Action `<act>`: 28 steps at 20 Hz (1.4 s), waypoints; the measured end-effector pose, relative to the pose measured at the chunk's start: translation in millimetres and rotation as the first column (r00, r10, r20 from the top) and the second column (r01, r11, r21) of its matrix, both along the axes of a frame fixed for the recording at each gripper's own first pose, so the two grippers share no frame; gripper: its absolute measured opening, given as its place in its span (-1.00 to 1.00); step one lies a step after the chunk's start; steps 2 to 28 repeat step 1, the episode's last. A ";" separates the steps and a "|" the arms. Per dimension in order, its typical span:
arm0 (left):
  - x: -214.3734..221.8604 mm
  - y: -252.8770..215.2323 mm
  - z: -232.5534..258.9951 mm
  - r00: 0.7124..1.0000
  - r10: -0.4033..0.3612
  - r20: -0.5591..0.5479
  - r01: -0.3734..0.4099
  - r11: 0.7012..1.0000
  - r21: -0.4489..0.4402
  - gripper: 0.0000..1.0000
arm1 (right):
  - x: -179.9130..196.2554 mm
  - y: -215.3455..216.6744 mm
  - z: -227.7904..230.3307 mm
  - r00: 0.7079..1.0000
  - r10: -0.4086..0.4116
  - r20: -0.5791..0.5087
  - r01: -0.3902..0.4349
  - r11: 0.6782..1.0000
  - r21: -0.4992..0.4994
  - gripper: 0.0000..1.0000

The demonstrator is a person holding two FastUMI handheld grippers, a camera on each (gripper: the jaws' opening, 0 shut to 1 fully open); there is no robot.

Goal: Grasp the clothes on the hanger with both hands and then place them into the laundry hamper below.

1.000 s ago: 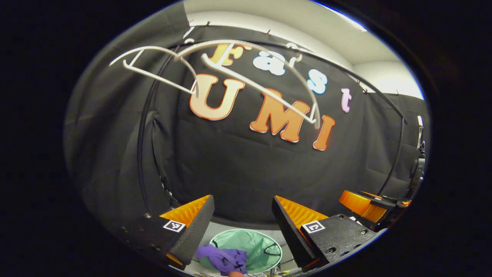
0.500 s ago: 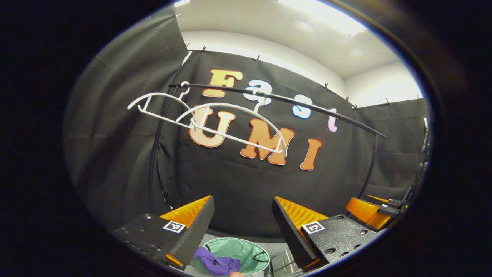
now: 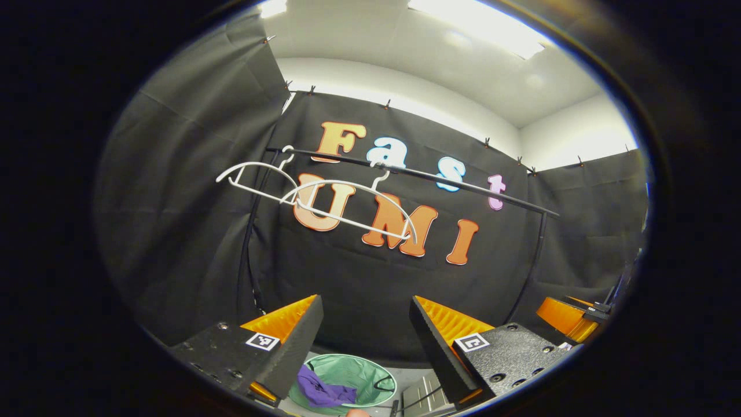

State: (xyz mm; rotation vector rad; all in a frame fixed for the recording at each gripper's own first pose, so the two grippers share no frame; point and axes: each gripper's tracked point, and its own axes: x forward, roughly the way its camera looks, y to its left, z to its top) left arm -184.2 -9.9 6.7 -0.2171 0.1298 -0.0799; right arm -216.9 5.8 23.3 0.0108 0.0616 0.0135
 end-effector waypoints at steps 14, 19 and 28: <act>-7.5 -0.4 3.9 1.000 0.002 0.008 -0.002 1.000 0.004 0.90 | -7.3 -0.6 1.7 1.000 0.004 0.004 -0.004 1.000 -0.002 0.76; -7.5 -0.4 3.9 1.000 0.002 0.008 -0.002 1.000 0.004 0.90 | -7.3 -0.6 1.7 1.000 0.004 0.004 -0.004 1.000 -0.002 0.76; -7.5 -0.4 3.9 1.000 0.002 0.008 -0.002 1.000 0.004 0.90 | -7.3 -0.6 1.7 1.000 0.004 0.004 -0.004 1.000 -0.002 0.76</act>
